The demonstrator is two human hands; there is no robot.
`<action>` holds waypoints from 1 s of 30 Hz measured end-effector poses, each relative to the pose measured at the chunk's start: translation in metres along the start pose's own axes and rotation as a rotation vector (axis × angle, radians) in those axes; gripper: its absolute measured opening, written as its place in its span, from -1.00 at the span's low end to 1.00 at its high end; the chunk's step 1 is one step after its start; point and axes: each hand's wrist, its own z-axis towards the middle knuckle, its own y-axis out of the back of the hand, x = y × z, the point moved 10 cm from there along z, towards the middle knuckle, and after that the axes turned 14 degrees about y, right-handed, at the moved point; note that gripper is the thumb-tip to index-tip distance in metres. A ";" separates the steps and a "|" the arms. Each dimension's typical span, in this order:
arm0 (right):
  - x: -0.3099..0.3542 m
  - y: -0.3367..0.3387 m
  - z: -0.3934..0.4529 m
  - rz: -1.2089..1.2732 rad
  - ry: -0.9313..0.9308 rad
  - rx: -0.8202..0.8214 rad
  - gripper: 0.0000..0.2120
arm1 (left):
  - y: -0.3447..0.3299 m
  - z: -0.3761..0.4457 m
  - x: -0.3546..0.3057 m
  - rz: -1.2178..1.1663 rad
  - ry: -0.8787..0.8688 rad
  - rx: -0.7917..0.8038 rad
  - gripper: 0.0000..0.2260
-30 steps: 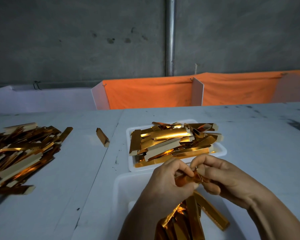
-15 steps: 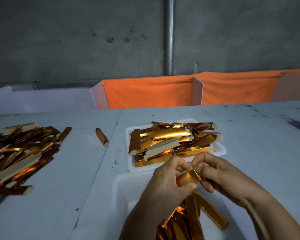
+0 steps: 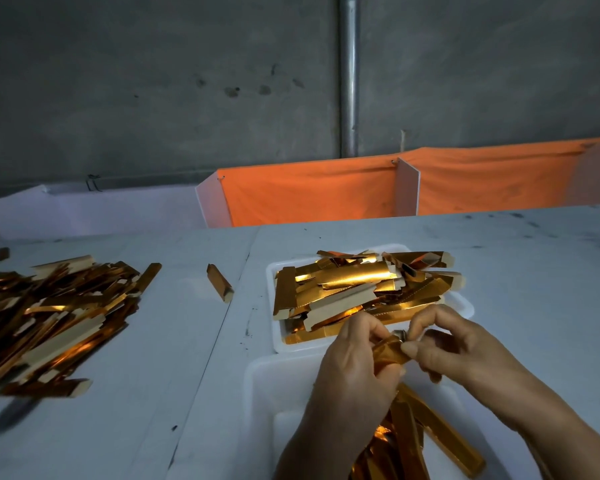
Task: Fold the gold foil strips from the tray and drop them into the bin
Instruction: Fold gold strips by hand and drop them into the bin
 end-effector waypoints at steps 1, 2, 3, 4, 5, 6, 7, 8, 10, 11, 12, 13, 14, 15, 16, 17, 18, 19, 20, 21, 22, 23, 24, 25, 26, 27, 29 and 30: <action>0.002 0.002 0.001 -0.064 0.024 -0.025 -0.88 | 0.000 0.000 -0.001 0.020 -0.015 -0.017 -0.63; 0.005 0.003 0.001 -0.131 0.053 -0.054 -0.89 | 0.000 -0.001 -0.001 0.034 -0.026 -0.033 -0.63; 0.007 0.005 0.002 -0.207 0.083 -0.084 -0.90 | 0.001 -0.002 -0.002 0.038 -0.034 -0.051 -0.63; 0.010 0.006 0.002 -0.297 0.111 -0.109 -0.90 | 0.002 -0.002 -0.002 0.037 -0.037 -0.069 -0.63; 0.013 0.006 0.003 -0.382 0.137 -0.124 -0.89 | 0.003 -0.002 -0.002 0.035 -0.035 -0.083 -0.63; 0.015 0.006 0.003 -0.448 0.161 -0.133 -0.87 | 0.003 -0.001 -0.001 0.030 -0.026 -0.091 -0.63; 0.017 0.006 0.003 -0.485 0.180 -0.138 -0.86 | 0.004 0.000 0.000 0.024 -0.011 -0.095 -0.63; 0.018 0.005 0.003 -0.508 0.198 -0.136 -0.84 | 0.004 0.000 0.001 0.017 0.005 -0.097 -0.63; 0.021 0.001 0.003 -0.550 0.224 -0.126 -0.82 | 0.003 0.000 0.001 0.018 0.014 -0.100 -0.63; 0.022 -0.001 0.003 -0.564 0.227 -0.119 -0.82 | 0.002 0.000 0.000 0.020 0.014 -0.099 -0.62; 0.022 -0.003 0.003 -0.571 0.224 -0.114 -0.82 | 0.001 -0.001 0.000 0.021 0.016 -0.095 -0.62; 0.022 -0.003 0.003 -0.570 0.221 -0.113 -0.82 | 0.000 -0.001 0.000 0.019 0.019 -0.089 -0.62; 0.023 -0.003 0.002 -0.559 0.220 -0.117 -0.81 | -0.001 -0.002 0.000 0.018 0.021 -0.084 -0.63; 0.024 -0.003 0.002 -0.535 0.221 -0.123 -0.82 | -0.001 -0.002 -0.001 0.015 0.022 -0.084 -0.63; 0.024 -0.002 0.002 -0.505 0.217 -0.126 -0.83 | 0.001 -0.002 -0.001 0.012 0.024 -0.088 -0.64; 0.022 -0.002 0.002 -0.477 0.204 -0.123 -0.84 | 0.002 -0.002 -0.001 0.011 0.028 -0.091 -0.64; 0.019 -0.002 0.003 -0.458 0.181 -0.116 -0.86 | 0.002 -0.001 -0.001 0.012 0.030 -0.091 -0.64; 0.015 -0.003 0.004 -0.451 0.155 -0.110 -0.87 | 0.002 -0.001 -0.001 0.015 0.028 -0.089 -0.65; 0.011 -0.003 0.004 -0.448 0.129 -0.106 -0.89 | 0.002 -0.001 -0.001 0.017 0.023 -0.088 -0.66; 0.007 -0.004 0.006 -0.442 0.102 -0.105 -0.90 | 0.002 -0.001 -0.002 0.016 0.014 -0.088 -0.68; 0.002 -0.004 0.006 -0.430 0.074 -0.107 -0.91 | 0.002 -0.001 -0.003 0.016 0.005 -0.088 -0.71; -0.001 -0.004 0.007 -0.405 0.054 -0.115 -0.91 | 0.002 -0.001 -0.004 0.014 -0.002 -0.090 -0.75; -0.003 -0.002 0.006 -0.365 0.045 -0.131 -0.90 | 0.004 -0.001 -0.005 0.007 -0.008 -0.096 -0.79; -0.004 -0.001 0.006 -0.312 0.045 -0.154 -0.89 | 0.005 -0.002 -0.005 -0.005 -0.016 -0.105 -0.83; -0.004 0.001 0.005 -0.254 0.046 -0.173 -0.88 | 0.007 -0.002 -0.006 -0.015 -0.028 -0.115 -0.86; -0.004 0.002 0.005 -0.198 0.044 -0.183 -0.88 | 0.009 -0.002 -0.007 -0.019 -0.040 -0.124 -0.88; -0.005 0.000 0.005 -0.098 0.029 -0.175 -0.89 | 0.012 -0.001 -0.007 -0.021 -0.035 -0.139 -0.87; -0.006 -0.002 0.005 -0.048 0.022 -0.162 -0.89 | 0.013 -0.001 -0.006 -0.027 -0.018 -0.144 -0.86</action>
